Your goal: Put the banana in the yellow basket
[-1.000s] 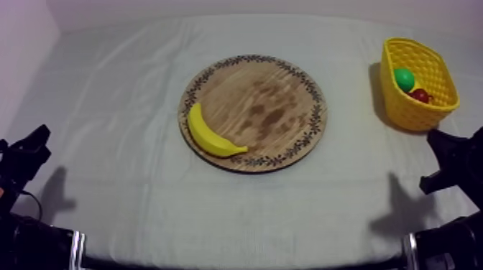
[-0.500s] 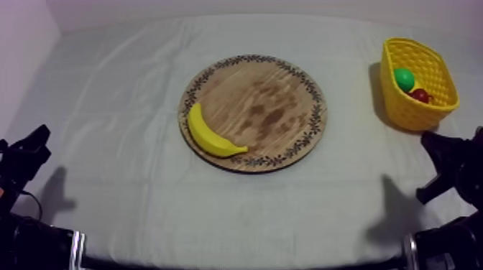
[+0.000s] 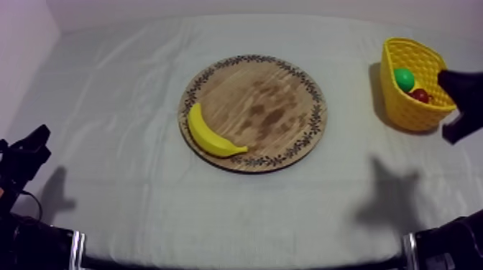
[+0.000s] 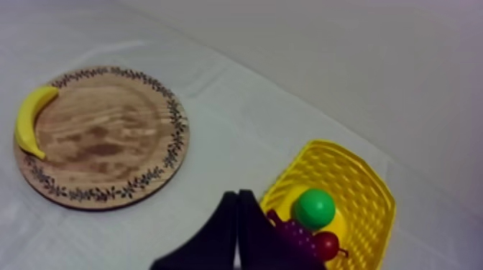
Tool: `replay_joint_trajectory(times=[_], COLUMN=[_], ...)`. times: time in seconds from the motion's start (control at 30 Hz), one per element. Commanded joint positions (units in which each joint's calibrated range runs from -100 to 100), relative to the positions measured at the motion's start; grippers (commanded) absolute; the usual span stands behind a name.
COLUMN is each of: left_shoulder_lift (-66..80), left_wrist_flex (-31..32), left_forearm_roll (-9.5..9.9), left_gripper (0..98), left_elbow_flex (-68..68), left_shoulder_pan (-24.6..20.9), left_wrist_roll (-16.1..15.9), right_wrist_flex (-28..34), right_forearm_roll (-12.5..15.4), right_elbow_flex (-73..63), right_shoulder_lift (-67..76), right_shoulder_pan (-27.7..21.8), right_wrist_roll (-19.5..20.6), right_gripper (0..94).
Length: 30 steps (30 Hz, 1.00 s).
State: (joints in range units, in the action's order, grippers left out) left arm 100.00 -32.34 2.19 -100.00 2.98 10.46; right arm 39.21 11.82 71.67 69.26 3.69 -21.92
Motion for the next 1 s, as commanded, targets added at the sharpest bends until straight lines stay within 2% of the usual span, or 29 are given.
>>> replay_joint_trajectory(times=[0.0,0.1,0.37,0.6,0.97], left_shoulder_lift=[0.0,0.0,0.0,0.0,0.0], left_wrist_flex=[0.0,0.0,0.0,0.0,0.0], left_forearm_roll=[-0.02,-0.02,-0.02,-0.02,-0.02], left_gripper=[0.1,0.1,0.1,0.1,0.1], left_elbow_flex=[0.0,0.0,0.0,0.0,0.0], left_shoulder_pan=[0.0,0.0,0.0,0.0,0.0], left_wrist_roll=[0.0,0.0,0.0,0.0,0.0], right_wrist_flex=[1.9,5.6,16.3,22.9,26.8], right_forearm_roll=[0.1,-0.1,-3.6,-5.2,-7.0], right_elbow_flex=[-10.9,-19.4,-35.3,-38.4,-40.1], right_shoulder_lift=[-8.9,-16.0,-29.9,-37.6,-48.4], right_shoulder_pan=[0.8,2.6,11.1,18.6,26.5], right_wrist_roll=[1.0,3.3,10.1,11.9,15.5], right_gripper=[0.2,0.2,0.2,0.2,0.2])
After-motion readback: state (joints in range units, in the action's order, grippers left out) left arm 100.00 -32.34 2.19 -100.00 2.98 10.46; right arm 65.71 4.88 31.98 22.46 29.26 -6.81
